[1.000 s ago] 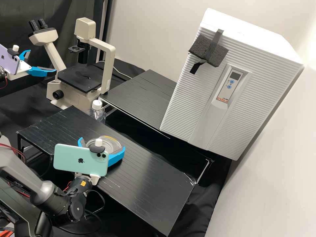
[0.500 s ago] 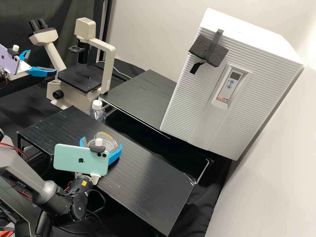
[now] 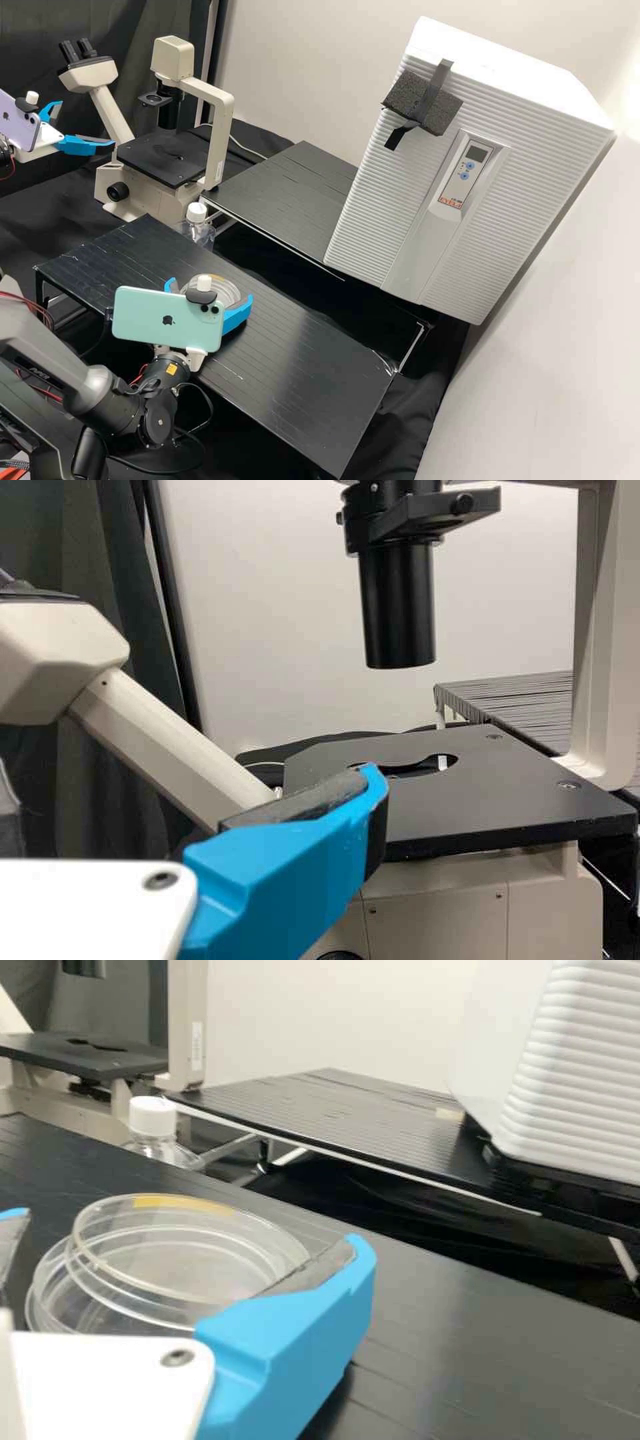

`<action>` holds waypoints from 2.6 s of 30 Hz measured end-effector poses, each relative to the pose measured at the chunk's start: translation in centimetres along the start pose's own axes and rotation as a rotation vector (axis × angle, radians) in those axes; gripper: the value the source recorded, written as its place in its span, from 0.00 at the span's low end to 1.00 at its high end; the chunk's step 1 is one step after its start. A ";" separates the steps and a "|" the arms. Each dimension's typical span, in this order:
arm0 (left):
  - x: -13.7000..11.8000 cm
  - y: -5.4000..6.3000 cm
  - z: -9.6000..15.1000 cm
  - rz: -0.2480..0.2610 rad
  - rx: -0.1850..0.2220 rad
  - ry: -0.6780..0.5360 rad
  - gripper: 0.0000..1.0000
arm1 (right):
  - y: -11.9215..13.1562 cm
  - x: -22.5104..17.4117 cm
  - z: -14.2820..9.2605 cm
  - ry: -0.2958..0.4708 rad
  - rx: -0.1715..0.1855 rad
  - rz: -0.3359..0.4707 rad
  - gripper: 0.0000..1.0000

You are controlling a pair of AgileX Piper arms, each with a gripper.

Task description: Close the petri dish lid.

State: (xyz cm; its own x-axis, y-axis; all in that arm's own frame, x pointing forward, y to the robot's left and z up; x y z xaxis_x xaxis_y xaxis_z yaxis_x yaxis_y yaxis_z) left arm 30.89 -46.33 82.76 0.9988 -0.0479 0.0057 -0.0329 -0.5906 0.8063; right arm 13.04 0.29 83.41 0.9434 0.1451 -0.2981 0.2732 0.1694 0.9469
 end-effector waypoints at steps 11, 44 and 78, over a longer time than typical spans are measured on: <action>0.0 0.0 0.0 0.000 0.000 0.000 1.00 | 0.2 0.0 0.0 -0.011 -0.003 0.022 1.00; 0.0 0.0 0.0 0.000 0.000 0.000 1.00 | 1.9 0.6 1.6 -0.068 0.058 0.080 1.00; 0.0 0.0 0.0 0.000 0.000 0.000 1.00 | 1.9 1.8 1.6 -0.021 0.097 0.049 1.00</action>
State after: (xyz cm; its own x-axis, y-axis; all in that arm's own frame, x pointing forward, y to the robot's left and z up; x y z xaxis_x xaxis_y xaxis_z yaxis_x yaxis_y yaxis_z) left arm 30.89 -46.33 82.76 0.9988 -0.0479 0.0057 -0.0329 -0.5906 0.8063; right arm 15.59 -0.66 84.90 0.9596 0.1303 -0.2492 0.2422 0.0674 0.9679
